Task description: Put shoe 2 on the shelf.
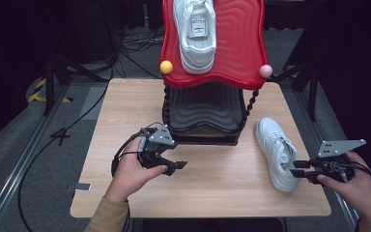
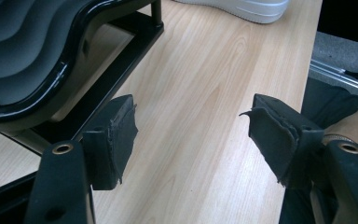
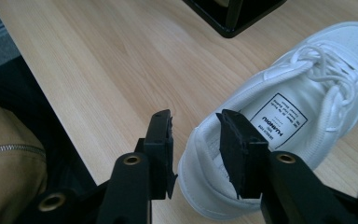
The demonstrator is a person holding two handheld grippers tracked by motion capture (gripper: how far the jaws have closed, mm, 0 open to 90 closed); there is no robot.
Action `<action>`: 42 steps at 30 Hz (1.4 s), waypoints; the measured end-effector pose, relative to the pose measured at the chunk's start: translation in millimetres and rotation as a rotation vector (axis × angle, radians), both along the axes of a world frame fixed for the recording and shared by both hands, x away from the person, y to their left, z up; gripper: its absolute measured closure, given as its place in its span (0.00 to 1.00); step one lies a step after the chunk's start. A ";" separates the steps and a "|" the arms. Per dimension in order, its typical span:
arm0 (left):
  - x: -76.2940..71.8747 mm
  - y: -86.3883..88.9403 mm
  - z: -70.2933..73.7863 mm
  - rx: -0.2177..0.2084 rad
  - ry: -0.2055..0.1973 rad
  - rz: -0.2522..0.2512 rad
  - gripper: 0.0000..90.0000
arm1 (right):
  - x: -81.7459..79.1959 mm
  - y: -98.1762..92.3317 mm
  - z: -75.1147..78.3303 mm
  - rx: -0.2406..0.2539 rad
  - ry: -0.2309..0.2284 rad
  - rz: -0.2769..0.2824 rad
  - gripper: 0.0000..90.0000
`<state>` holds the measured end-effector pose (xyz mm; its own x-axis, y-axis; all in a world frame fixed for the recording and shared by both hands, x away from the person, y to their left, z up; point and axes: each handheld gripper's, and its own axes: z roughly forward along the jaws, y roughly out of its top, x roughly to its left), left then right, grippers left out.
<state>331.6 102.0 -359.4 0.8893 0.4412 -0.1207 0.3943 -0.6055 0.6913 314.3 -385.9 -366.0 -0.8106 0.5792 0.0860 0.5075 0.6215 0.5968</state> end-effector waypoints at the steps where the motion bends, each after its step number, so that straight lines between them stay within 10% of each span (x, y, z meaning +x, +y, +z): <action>1: -0.6 0.1 0.4 0.000 -0.001 0.003 0.36 | 1.5 1.7 0.0 -0.013 0.005 0.006 0.69; 29: -2.1 11.8 -2.3 -0.012 0.008 0.057 0.37 | 32.2 37.7 -56.7 -0.390 0.252 0.155 0.68; 42: -14.6 34.8 -1.2 -0.027 0.009 0.126 0.37 | 33.9 41.8 -53.4 -0.376 0.271 0.200 0.85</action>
<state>316.9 136.8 -360.6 0.8258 0.5459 -0.1414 0.4721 -0.5321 0.7029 348.2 -344.2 -419.4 -0.8865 0.4458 0.1242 0.4619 0.8693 0.1762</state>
